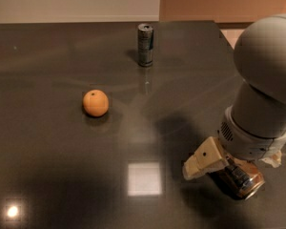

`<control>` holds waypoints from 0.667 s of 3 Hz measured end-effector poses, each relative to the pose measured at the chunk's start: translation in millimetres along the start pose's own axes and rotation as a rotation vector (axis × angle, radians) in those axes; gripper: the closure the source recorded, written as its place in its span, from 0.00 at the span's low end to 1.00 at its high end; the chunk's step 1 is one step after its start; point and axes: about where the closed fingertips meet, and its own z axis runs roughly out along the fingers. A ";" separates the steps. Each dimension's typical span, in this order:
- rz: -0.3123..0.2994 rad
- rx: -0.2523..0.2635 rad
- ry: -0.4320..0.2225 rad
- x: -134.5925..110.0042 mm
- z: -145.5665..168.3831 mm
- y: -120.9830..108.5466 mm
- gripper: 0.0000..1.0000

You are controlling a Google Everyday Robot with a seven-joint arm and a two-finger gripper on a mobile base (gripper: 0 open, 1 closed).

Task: Place orange can upright

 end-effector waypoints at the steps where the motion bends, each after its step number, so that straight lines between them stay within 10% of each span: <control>1: -0.106 -0.027 -0.012 -5.7 2.6 0.3 0.07; 2: -0.196 -0.056 -0.021 -9.2 4.5 3.5 0.24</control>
Offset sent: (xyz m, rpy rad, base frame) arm -0.0152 -0.0115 -0.0063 -0.0934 0.0389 0.3079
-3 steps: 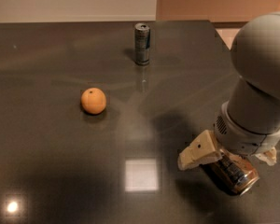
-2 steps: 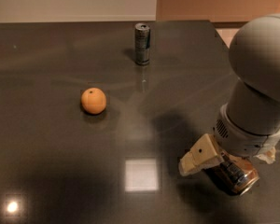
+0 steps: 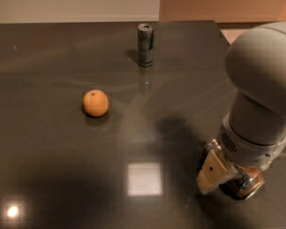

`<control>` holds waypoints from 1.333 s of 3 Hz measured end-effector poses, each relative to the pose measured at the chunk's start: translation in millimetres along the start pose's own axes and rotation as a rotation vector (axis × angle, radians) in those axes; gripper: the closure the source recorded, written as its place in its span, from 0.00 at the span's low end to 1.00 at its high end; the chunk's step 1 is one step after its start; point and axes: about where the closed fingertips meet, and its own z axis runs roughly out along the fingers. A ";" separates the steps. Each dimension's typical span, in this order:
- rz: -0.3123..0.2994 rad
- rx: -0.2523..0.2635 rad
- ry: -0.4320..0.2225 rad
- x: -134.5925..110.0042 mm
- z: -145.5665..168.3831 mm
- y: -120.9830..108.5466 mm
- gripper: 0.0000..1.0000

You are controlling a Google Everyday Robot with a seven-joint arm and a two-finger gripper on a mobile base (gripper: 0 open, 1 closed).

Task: Place orange can upright

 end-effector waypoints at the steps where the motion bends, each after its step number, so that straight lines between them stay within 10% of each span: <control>1: -0.052 -0.019 -0.004 0.2 -0.5 3.2 0.47; 3: -0.034 -0.037 -0.048 10.8 -16.6 -12.0 0.94; 4: 0.043 -0.040 -0.070 22.2 -32.3 -36.9 1.00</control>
Offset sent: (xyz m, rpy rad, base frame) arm 0.0014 0.0004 0.0108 -0.0526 0.0464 0.0728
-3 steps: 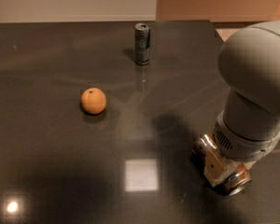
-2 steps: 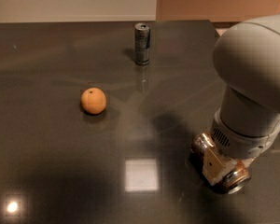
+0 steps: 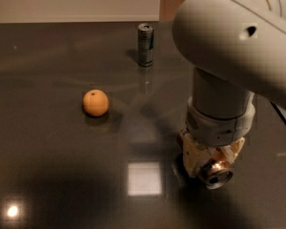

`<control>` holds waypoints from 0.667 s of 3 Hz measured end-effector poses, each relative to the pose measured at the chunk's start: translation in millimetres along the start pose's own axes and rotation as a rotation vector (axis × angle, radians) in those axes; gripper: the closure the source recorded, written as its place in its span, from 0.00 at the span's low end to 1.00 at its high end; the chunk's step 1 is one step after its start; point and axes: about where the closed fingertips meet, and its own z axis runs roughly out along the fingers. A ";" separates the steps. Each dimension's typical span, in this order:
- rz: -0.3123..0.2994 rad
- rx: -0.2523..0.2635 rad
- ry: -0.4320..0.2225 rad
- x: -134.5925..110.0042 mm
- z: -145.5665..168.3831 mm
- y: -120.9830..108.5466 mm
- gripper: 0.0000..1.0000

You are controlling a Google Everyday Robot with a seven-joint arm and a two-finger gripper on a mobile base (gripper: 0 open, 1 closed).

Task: Place orange can upright

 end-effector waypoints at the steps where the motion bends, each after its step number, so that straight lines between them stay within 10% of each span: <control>1: 0.092 0.033 0.005 15.0 -16.6 -29.9 1.00; 2: 0.176 0.099 -0.007 38.1 -26.0 -53.2 1.00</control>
Offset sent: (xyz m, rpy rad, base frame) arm -0.0072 0.0600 0.0309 -0.0439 0.2648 -0.3157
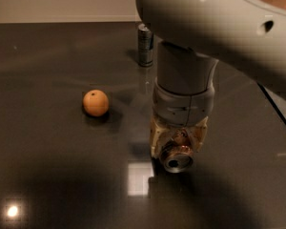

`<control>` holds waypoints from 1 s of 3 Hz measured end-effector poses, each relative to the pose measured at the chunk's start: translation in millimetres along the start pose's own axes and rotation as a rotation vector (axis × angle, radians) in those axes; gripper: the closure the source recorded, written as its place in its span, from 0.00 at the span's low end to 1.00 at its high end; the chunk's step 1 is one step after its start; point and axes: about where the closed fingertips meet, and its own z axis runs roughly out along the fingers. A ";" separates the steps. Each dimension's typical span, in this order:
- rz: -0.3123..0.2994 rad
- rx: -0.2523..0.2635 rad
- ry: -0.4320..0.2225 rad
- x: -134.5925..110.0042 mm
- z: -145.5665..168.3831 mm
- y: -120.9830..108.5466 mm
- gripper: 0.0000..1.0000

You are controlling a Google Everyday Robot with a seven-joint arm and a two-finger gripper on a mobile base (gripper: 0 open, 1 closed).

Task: Place orange can upright

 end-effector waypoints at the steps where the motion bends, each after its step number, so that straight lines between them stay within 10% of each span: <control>1: 0.097 0.103 -0.040 24.4 -7.4 -19.2 1.00; 3: 0.363 0.236 -0.091 48.8 -35.5 -39.2 1.00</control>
Offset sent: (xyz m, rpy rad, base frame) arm -0.0004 0.0021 0.0406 -0.0120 0.3895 -0.4017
